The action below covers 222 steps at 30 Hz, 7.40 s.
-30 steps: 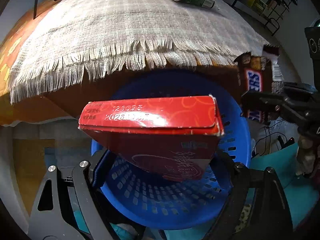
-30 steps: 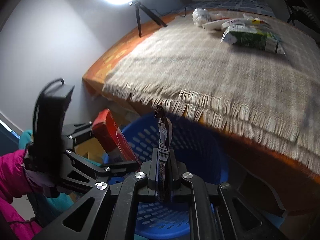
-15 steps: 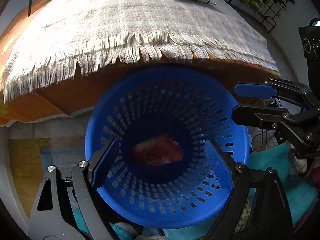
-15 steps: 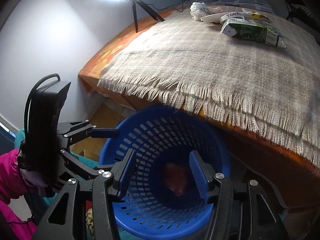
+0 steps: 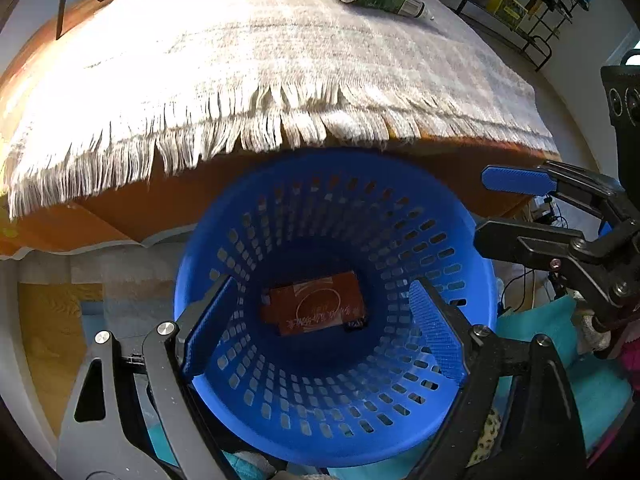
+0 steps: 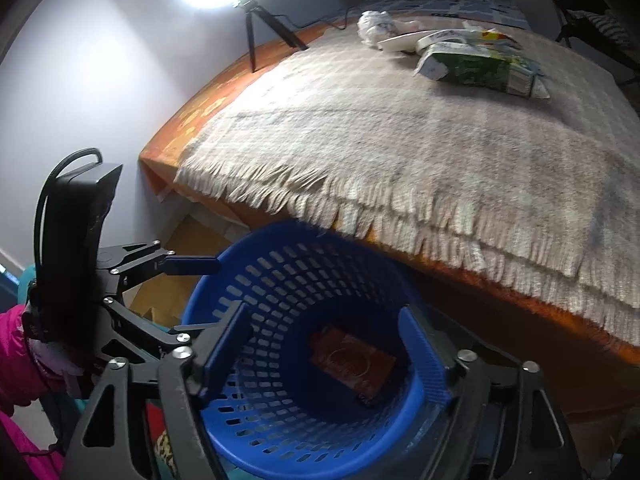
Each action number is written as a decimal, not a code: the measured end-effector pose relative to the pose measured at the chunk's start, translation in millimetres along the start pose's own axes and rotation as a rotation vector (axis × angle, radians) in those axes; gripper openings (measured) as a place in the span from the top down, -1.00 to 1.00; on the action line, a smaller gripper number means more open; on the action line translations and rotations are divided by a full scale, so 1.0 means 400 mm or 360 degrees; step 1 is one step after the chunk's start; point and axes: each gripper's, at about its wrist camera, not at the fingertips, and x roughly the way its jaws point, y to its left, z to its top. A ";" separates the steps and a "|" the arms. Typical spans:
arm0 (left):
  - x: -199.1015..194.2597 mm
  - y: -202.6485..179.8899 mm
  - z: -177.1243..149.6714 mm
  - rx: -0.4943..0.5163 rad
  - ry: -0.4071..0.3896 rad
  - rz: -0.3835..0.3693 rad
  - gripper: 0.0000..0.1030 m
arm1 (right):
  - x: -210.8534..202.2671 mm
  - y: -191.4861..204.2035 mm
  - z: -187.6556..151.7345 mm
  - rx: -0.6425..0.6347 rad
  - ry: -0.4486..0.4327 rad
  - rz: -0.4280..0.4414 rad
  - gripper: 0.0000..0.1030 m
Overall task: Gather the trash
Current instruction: 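Move both tools back over the remaining trash on the bed, then grasp the white plastic bag with the left tool while the right tool grasps the white tissue, then carry the plastic bag and tissue down over the blue basket, then open both tools to drop the bag and tissue into the basket, then raise both tools from the basket back over the bed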
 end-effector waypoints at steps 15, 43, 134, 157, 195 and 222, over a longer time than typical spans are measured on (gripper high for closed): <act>-0.038 0.018 0.110 -0.0042 -0.0084 -0.0018 -0.74 | -0.052 -0.079 0.074 0.0135 -0.0115 -0.0116 -0.77; -0.084 0.174 0.662 -0.0274 -0.0393 0.0066 -0.74 | -0.064 -0.356 0.562 0.0271 -0.0344 -0.0314 -0.80; -0.384 0.081 0.247 -0.0226 -0.0610 0.0090 0.16 | -0.250 -0.009 0.241 -0.0007 -0.0370 -0.0147 0.38; -0.200 0.031 -0.004 -0.0190 -0.0250 0.0052 0.16 | -0.134 0.075 -0.001 -0.0076 -0.0131 -0.0139 0.38; -0.046 0.047 -0.073 -0.0201 0.0004 0.0153 -0.37 | 0.010 0.072 -0.098 -0.0118 0.0148 -0.0234 -0.61; -0.101 0.045 -0.016 -0.0266 -0.0077 0.0120 -0.38 | -0.013 0.042 -0.049 -0.0019 0.0133 -0.0302 -0.92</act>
